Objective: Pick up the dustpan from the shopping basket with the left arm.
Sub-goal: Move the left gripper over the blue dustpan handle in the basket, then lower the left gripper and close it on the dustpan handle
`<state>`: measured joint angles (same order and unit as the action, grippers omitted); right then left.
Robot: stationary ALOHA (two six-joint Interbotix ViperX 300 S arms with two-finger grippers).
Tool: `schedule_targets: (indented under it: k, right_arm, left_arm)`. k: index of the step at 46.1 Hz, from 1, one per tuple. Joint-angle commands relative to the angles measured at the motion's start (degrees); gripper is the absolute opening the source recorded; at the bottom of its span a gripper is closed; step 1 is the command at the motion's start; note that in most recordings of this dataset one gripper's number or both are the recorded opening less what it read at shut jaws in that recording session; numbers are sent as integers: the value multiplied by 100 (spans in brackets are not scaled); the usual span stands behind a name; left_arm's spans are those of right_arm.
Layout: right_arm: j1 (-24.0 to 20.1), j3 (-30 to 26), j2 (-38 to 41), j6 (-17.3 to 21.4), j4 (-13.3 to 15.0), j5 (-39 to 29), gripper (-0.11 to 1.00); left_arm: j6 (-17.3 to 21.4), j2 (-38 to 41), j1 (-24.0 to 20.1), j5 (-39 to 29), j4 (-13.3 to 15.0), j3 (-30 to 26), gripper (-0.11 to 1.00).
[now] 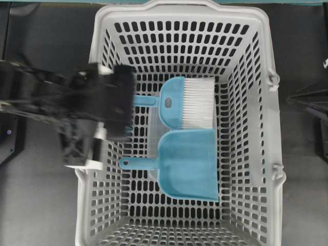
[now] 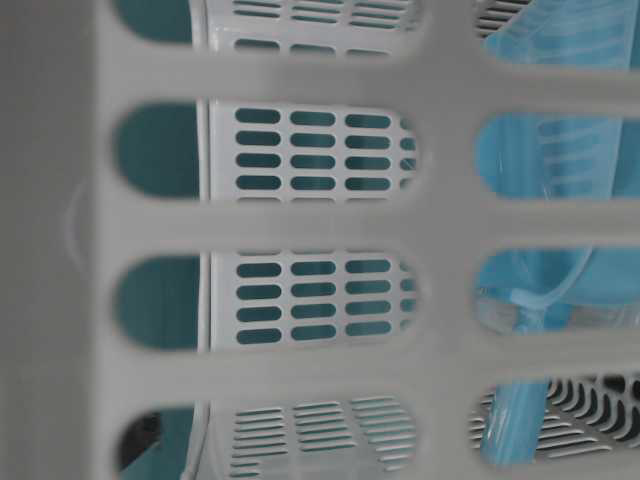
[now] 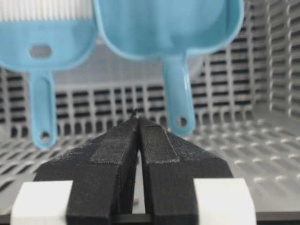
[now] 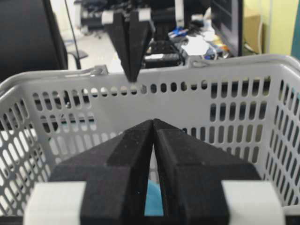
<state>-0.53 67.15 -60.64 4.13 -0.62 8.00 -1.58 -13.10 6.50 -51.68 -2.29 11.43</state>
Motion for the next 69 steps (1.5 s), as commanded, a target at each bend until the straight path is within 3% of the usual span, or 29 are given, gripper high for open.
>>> schedule_targets:
  k: [1,4,7,16,21,34,57,69]
  right_arm:
    - [-26,-62,26,18,-18,26,0]
    - [-35,-62,18,18,-18,26,0]
    - [-35,-62,18,18,-18,26,0]
    - [-35,-44,18,26,-18,26,0]
    - [-35,-35,18,26,-18,26,0]
    - [-70,-9,18,26,-18,26,0]
    - [-79,70,-18,26,-18,26,0]
    - [-79,114,-53,26,-18,-35,0]
  left_arm:
    - [0,343,18,-246,-26,-545,1]
    - [-18,545,18,-352,-26,-677,6]
    - [-26,800,62,-448,-26,-800,17]
    - [0,1292,114,-545,-26,-879,74]
    - [-53,1521,158,-721,-26,-896,90]
    - [-158,1969,229,-809,-26,-835,90]
    - [-703,2312,281,-729,-26,-615,90]
    - [-712,2250,290,-264,-26,-369,86]
